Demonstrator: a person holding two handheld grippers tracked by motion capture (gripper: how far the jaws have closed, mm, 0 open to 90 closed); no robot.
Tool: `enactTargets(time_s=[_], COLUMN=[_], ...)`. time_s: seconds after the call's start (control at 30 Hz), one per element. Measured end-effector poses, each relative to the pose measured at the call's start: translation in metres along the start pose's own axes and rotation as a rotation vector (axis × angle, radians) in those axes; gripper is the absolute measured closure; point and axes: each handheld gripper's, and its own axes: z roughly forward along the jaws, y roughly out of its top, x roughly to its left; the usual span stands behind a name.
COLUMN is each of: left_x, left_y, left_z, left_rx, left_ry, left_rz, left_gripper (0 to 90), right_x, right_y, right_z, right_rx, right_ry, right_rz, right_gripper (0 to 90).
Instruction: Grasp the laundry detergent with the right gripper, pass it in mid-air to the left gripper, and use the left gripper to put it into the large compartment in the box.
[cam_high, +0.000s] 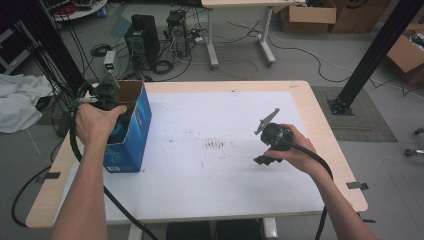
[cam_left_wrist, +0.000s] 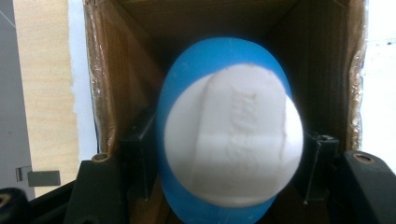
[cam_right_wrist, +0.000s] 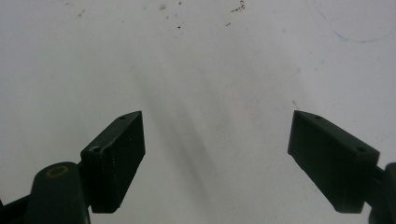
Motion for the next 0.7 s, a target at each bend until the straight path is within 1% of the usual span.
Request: enactTargets(time_s=[0.23, 0.4, 0.53, 0.7], left_x=[-0.0002, -0.0016, -0.0026, -0.0018], left_y=[-0.0002, 0.0001, 0.0002, -0.0001], left_z=[0.0, -0.0006, -0.0021, -0.0035], left_rx=[-0.002, -0.005, -0.008, -0.019], left_ry=[0.002, 0.004, 0.003, 0.003], left_rz=[-0.007, 0.002, 0.003, -0.007], left_gripper=[37.4, 37.1, 34.7, 30.4], right_x=[0.0005, 0.0003, 0.0001, 0.0002], right_y=[-0.0004, -0.0012, -0.0012, -0.0009], right_z=[0.0005, 0.001, 0.0009, 0.0012], right_rx=[0.0, 0.002, 0.0, 0.0], right_ry=[0.002, 0.002, 0.002, 0.003], right_rz=[0.003, 0.007, 0.007, 0.004], right_gripper=[18.7, 18.7, 18.7, 18.7])
